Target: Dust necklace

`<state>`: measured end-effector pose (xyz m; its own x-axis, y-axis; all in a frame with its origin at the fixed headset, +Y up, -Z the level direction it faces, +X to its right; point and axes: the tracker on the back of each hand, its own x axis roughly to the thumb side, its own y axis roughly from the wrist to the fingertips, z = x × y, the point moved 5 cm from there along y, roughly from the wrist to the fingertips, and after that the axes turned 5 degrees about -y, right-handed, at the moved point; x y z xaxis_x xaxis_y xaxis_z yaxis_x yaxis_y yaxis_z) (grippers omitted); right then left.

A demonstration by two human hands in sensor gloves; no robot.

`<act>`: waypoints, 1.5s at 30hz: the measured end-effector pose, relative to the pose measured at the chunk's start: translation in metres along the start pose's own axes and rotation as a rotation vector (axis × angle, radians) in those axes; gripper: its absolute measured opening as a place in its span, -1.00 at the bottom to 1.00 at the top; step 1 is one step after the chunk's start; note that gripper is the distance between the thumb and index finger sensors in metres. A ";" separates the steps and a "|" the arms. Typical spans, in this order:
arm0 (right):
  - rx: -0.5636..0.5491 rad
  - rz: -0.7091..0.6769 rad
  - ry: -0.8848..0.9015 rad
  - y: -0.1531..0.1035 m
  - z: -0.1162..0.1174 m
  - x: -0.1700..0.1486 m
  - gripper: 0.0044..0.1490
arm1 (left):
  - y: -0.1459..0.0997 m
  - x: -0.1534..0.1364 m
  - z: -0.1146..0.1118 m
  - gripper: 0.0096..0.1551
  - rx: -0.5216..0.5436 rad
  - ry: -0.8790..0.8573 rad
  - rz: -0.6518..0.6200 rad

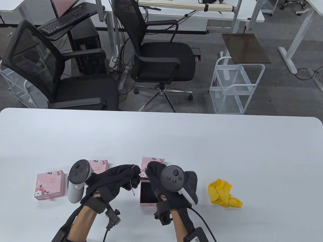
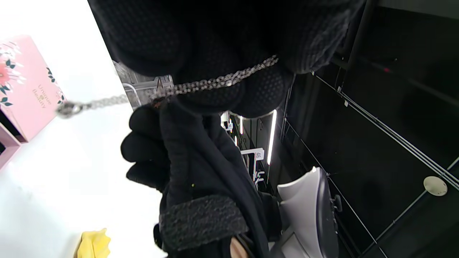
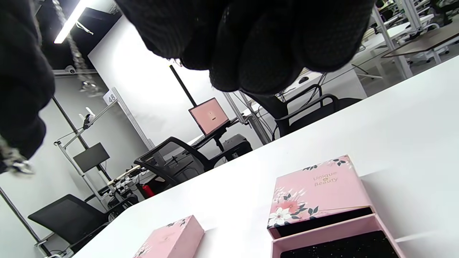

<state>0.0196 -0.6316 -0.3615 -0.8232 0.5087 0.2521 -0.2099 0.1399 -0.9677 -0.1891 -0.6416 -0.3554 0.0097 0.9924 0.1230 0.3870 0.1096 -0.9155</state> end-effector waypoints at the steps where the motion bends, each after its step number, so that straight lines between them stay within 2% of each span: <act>1: -0.007 0.003 0.003 0.000 -0.001 0.000 -0.50 | 0.000 -0.001 0.002 -0.62 0.015 -0.001 0.003; 6: -0.080 -0.031 0.027 -0.007 -0.016 0.011 -0.51 | -0.003 -0.002 0.009 -0.62 0.100 -0.001 0.014; 13: -0.119 -0.114 0.115 -0.017 -0.025 0.033 -0.50 | -0.004 -0.002 0.013 -0.61 0.153 -0.003 0.012; 20: -0.122 -0.154 0.059 -0.023 -0.020 0.052 -0.43 | -0.007 0.004 0.012 -0.60 0.168 -0.013 -0.018; 27: -0.144 -0.159 0.037 -0.025 -0.007 0.063 -0.32 | -0.007 0.007 -0.001 -0.60 0.147 0.009 -0.025; 30: -0.228 -0.162 0.008 -0.027 -0.007 0.064 -0.55 | -0.006 0.005 -0.001 -0.59 0.150 0.001 -0.024; 35: -0.174 -0.191 -0.015 -0.027 -0.004 0.071 -0.57 | -0.011 0.005 0.022 -0.62 0.287 0.007 -0.050; 45: 0.008 -0.215 -0.070 -0.020 0.027 0.077 -0.57 | -0.025 0.016 0.064 -0.60 0.434 0.088 -0.092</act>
<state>-0.0536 -0.6183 -0.3230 -0.7934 0.4079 0.4519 -0.3888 0.2316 -0.8917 -0.2574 -0.6250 -0.3551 0.0795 0.9709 0.2261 -0.0326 0.2292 -0.9728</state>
